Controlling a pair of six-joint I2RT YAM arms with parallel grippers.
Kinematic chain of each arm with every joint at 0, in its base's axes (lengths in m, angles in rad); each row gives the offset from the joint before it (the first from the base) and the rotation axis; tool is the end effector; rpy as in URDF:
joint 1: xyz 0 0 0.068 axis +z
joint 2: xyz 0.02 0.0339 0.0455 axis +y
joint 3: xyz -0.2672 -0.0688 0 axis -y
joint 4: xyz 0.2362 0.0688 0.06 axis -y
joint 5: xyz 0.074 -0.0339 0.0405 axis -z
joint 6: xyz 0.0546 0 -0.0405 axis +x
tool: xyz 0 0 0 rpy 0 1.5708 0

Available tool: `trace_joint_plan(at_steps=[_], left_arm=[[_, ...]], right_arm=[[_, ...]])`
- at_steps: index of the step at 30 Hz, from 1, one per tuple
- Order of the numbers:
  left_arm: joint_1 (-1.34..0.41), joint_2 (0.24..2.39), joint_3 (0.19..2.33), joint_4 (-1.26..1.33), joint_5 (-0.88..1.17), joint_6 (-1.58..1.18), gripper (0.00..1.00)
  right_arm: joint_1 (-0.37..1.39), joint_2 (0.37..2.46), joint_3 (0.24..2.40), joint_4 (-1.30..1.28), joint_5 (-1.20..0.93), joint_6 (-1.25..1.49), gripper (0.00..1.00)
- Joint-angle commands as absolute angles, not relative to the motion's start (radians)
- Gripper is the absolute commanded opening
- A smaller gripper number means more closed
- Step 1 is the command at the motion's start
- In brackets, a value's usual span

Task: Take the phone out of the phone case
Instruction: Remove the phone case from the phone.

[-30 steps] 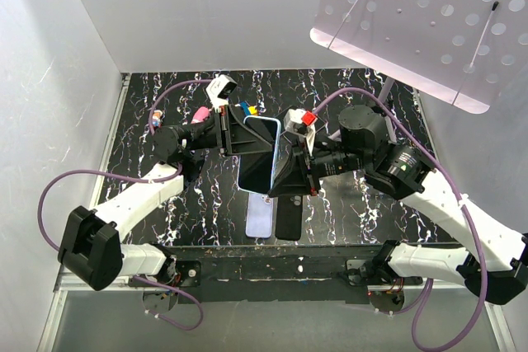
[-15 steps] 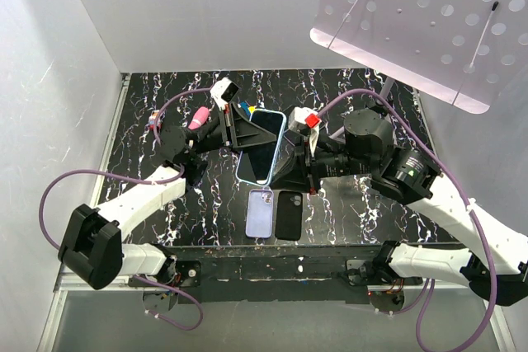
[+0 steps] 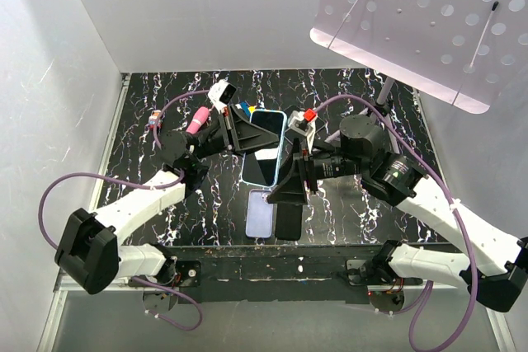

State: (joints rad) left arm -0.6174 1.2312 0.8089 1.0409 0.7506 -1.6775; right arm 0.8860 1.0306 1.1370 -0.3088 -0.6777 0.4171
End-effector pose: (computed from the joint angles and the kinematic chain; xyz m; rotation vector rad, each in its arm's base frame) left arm 0.1936 -0.1831 0.3894 0.1844 1.4997 -2.3172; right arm 0.1159 0.1961 0.4040 -0.9844 1.7420 1.4901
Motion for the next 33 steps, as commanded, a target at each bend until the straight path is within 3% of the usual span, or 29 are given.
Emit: trace_joint_plan(at_steps=[1, 6, 12, 20, 33], left_arm=[[-0.620, 1.239, 0.836, 1.126, 0.707, -1.713, 0.00], [-0.620, 1.206, 0.844, 1.059, 0.716, -1.672, 0.00], [-0.620, 1.204, 0.848, 1.063, 0.736, -1.686, 0.00], [-0.620, 1.278, 0.862, 1.147, 0.813, -1.842, 0.00], [-0.664, 1.355, 0.848, 1.259, 0.788, -2.025, 0.00]], right_arm=[[0.884, 1.055, 1.198, -0.153, -0.756, 0.482, 0.70], [0.884, 1.066, 1.186, -0.120, -0.768, 0.502, 0.59], [0.884, 1.074, 1.164, -0.045, -0.819, 0.520, 0.33], [0.902, 1.098, 1.213, -0.110, -0.885, 0.335, 0.02], [0.980, 1.155, 1.397, -0.264, -0.632, 0.055, 0.01]])
